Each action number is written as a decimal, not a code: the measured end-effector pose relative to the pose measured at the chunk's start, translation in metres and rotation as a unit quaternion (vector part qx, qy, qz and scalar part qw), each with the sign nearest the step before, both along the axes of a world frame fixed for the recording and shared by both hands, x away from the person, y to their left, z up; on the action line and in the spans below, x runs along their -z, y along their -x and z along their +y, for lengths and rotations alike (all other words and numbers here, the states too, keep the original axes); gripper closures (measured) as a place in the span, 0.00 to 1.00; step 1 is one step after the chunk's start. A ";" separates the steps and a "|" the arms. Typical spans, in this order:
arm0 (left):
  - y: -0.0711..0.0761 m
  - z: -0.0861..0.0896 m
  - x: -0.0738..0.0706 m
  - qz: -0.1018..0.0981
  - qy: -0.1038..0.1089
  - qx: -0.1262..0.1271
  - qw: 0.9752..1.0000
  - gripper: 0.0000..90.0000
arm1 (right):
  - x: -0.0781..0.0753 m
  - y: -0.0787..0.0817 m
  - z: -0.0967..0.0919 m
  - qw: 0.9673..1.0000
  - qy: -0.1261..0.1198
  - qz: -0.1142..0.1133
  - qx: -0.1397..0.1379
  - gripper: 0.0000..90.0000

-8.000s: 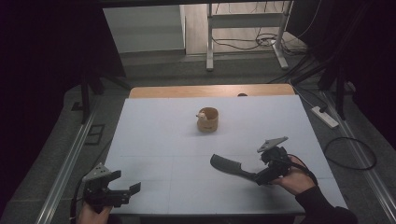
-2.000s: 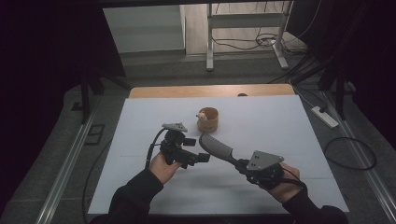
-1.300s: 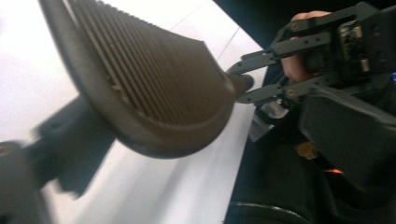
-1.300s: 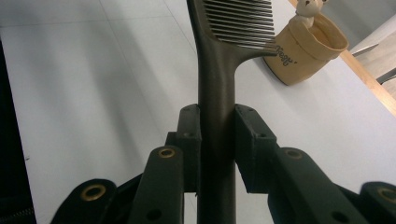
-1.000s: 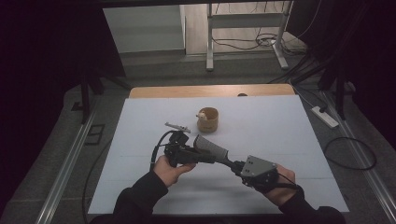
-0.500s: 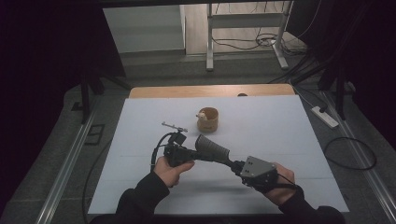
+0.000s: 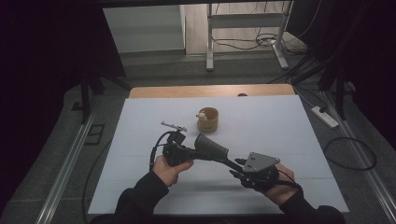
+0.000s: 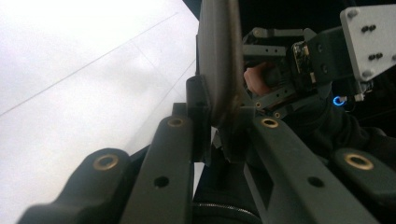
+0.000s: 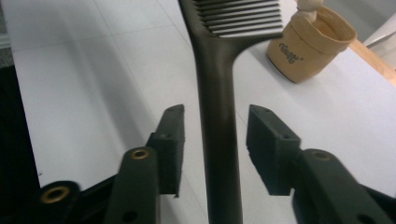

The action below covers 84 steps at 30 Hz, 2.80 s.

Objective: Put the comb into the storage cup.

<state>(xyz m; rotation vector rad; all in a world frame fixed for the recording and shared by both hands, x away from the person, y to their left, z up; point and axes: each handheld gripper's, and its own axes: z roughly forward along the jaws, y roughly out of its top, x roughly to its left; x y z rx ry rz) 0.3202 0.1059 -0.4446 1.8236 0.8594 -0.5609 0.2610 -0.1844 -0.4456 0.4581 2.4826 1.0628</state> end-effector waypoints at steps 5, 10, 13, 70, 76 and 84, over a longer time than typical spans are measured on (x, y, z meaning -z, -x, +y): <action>-0.001 0.004 -0.002 -0.012 -0.004 -0.007 1.000 0.92 | -0.001 -0.004 -0.004 0.999 -0.019 0.025 0.011 0.51; 0.000 0.006 -0.005 -0.024 -0.011 -0.012 1.000 0.92 | -0.001 -0.007 -0.008 0.999 -0.029 0.040 0.021 0.42; 0.000 0.007 -0.007 -0.034 -0.019 -0.016 0.999 0.92 | -0.001 -0.008 -0.010 0.998 -0.033 0.051 0.027 0.35; -0.027 0.058 -0.064 -0.143 -0.094 -0.114 0.979 0.92 | 0.019 -0.002 -0.087 0.977 -0.012 0.134 0.167 0.00; -0.032 0.062 -0.072 -0.146 -0.095 -0.120 0.977 0.92 | 0.019 0.003 -0.100 0.972 -0.016 0.138 0.189 0.00; -0.041 0.062 -0.079 -0.148 -0.102 -0.129 0.975 0.92 | 0.017 0.008 -0.114 0.962 -0.031 0.147 0.228 0.00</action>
